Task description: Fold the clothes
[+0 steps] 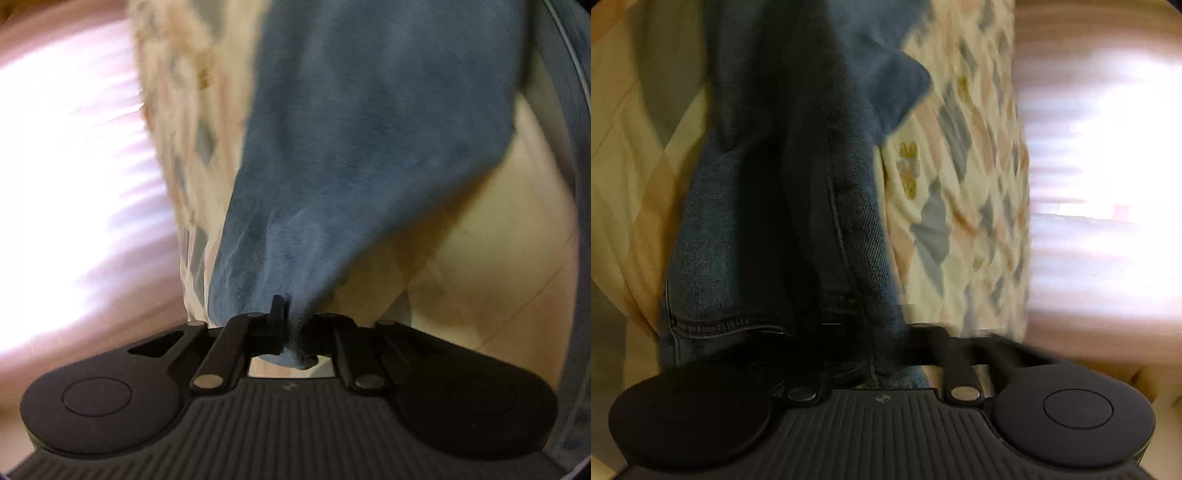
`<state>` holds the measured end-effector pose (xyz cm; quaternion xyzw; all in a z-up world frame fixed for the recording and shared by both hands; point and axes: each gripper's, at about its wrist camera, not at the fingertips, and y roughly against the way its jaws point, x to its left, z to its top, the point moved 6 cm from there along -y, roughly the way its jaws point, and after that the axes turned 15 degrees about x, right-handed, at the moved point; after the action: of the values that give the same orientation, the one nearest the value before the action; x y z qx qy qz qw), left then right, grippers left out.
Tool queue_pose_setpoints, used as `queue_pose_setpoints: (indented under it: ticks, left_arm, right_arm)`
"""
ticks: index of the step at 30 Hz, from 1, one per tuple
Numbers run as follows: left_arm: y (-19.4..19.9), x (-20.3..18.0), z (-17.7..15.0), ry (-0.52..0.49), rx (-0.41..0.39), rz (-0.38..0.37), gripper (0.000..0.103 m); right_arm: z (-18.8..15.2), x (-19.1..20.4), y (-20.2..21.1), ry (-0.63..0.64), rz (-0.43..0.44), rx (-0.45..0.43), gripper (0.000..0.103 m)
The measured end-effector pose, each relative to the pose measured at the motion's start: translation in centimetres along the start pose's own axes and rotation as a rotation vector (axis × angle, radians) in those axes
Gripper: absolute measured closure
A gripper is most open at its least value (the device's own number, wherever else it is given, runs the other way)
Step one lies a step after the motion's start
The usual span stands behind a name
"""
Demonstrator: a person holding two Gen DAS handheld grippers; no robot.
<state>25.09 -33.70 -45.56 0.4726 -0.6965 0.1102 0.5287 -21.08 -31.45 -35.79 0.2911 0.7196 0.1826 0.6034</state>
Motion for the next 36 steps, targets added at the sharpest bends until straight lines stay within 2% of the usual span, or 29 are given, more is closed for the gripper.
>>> queue_pose_setpoints:
  ticks: [4, 9, 13, 14, 15, 17, 19, 20, 21, 23, 24, 26, 27, 30, 33, 36]
  left_arm:
    - [2.9, 3.5, -3.2, 0.229, 0.029, -0.05, 0.098]
    - [7.0, 10.2, -9.8, 0.561, 0.156, -0.128, 0.097]
    - [8.4, 16.8, -13.3, 0.668, 0.181, -0.14, 0.097]
    - [8.1, 18.3, -13.2, 0.688, 0.178, -0.143, 0.097]
    - [7.5, 19.8, -13.1, 0.71, 0.175, -0.148, 0.097]
    - [3.5, 23.4, -11.5, 0.771, 0.197, -0.194, 0.091]
    - [-0.9, 26.3, -9.3, 0.853, 0.261, -0.263, 0.08]
    - [-2.4, 27.2, -8.4, 0.896, 0.307, -0.303, 0.072]
    - [-3.8, 27.8, -7.4, 0.914, 0.338, -0.354, 0.071]
    - [-3.4, 28.1, -6.1, 0.944, 0.333, -0.374, 0.071]
    - [-3.1, 28.2, -5.5, 0.96, 0.329, -0.388, 0.068]
    - [-0.2, 26.8, -5.0, 1.016, 0.297, -0.489, 0.065]
    - [1.4, 25.8, -4.8, 1.047, 0.285, -0.555, 0.065]
    - [7.2, 20.9, -3.5, 1.148, 0.266, -0.82, 0.065]
    - [14.4, 15.6, -0.6, 1.247, 0.245, -1.13, 0.066]
    - [22.5, 11.8, 2.9, 1.35, 0.229, -1.349, 0.066]
  right_arm:
    - [-1.0, -2.9, 1.0, -0.173, 0.102, -0.007, 0.098]
    - [-2.0, -8.6, 2.3, -0.402, 0.209, 0.001, 0.099]
    - [-2.2, -14.2, 2.3, -0.502, 0.282, -0.024, 0.099]
    - [-2.2, -15.8, 1.8, -0.516, 0.303, -0.03, 0.099]
    - [-1.9, -17.5, 0.7, -0.537, 0.314, -0.035, 0.098]
    - [-1.0, -20.2, -3.0, -0.597, 0.338, 0.032, 0.095]
    - [-0.1, -22.8, -6.6, -0.657, 0.362, 0.1, 0.081]
    - [0.3, -24.1, -8.5, -0.686, 0.374, 0.134, 0.067]
    - [0.7, -25.0, -10.2, -0.719, 0.362, 0.166, 0.055]
    - [1.3, -26.9, -13.0, -0.772, 0.33, 0.217, 0.04]
    - [1.0, -27.5, -13.4, -0.787, 0.304, 0.223, 0.036]
    - [-0.5, -27.8, -13.3, -0.815, 0.308, 0.212, 0.033]
    - [-1.5, -27.5, -13.2, -0.831, 0.344, 0.199, 0.032]
    - [-4.7, -26.3, -13.5, -0.876, 0.472, 0.182, 0.032]
    - [-8.8, -23.8, -13.2, -0.933, 0.598, 0.189, 0.032]
    - [-12.2, -22.6, -13.7, -1.01, 0.742, 0.168, 0.032]
